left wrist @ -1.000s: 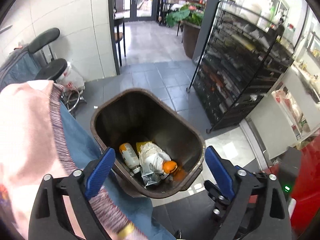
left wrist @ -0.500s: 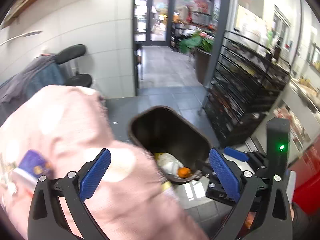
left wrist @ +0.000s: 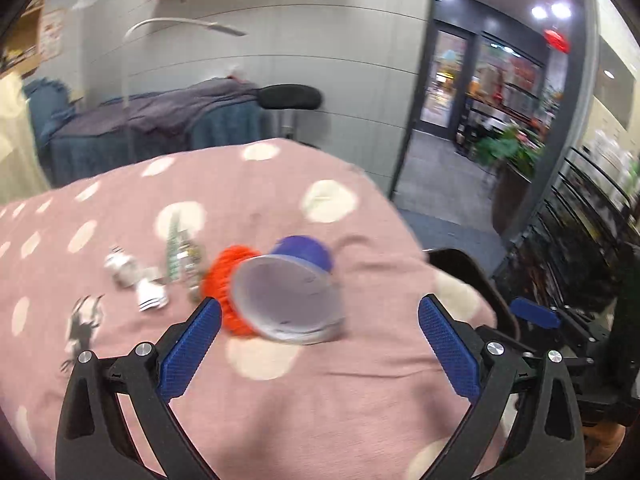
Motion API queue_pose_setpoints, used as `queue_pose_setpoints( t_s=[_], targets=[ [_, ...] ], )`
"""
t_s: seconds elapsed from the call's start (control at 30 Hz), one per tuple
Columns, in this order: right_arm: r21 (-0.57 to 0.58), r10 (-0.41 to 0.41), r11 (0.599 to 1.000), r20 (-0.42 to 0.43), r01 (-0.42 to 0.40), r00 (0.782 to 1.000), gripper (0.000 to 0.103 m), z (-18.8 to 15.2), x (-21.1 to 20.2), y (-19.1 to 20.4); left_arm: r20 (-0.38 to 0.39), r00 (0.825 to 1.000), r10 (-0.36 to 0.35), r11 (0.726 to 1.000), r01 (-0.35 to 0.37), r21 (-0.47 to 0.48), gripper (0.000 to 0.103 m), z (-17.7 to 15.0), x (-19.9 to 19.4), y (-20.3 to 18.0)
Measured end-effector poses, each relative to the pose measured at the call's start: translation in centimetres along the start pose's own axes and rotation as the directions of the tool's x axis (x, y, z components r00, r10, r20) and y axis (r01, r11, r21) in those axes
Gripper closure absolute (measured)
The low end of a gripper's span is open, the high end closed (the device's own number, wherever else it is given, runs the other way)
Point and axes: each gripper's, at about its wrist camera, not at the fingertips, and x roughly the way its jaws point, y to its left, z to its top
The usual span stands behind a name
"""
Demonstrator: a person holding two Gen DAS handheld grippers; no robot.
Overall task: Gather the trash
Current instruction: 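Return both tools to the bed toward the blue cup and wrapper, then grasp the blue-white cup with the right tool while the left tool grasps the clear wrapper, then carry the cup and wrapper to the bin and open the right tool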
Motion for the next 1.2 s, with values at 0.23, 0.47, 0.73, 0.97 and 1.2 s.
queue_pose_setpoints(
  t_s=[0.23, 0.47, 0.73, 0.97, 1.2],
  targets=[
    [-0.161, 0.059, 0.985, -0.027, -0.063, 0.998, 0.022, 2.2, 2.1, 6.5, -0.05, 0.992, 0.119, 0.988, -0.124, -0.093, 0.006, -1.0, 0.3, 5.9],
    [-0.254, 0.003, 0.967, -0.086, -0.025, 0.996, 0.04, 3.6, 6.0, 9.4, -0.066, 0.989, 0.133, 0.983, -0.14, -0.119, 0.013, 0.2, 1.1, 9.9],
    [-0.28, -0.058, 0.96, -0.125, 0.021, 0.99, 0.059, 5.0, 9.2, 10.5, -0.112, 0.983, 0.143, 0.986, -0.152, -0.074, 0.024, 3.4, 6.2, 10.8],
    [-0.252, -0.064, 0.967, -0.145, 0.025, 0.987, 0.093, 5.2, 10.5, 9.9, -0.206, 0.97, 0.13, 0.98, -0.158, -0.122, 0.069, 3.3, 9.4, 12.0],
    [-0.208, 0.002, 0.978, -0.103, -0.024, 0.995, 0.095, 5.4, 8.4, 9.3, -0.132, 0.984, 0.118, 0.98, -0.137, -0.142, 0.083, 2.9, 6.3, 11.3]
  ],
)
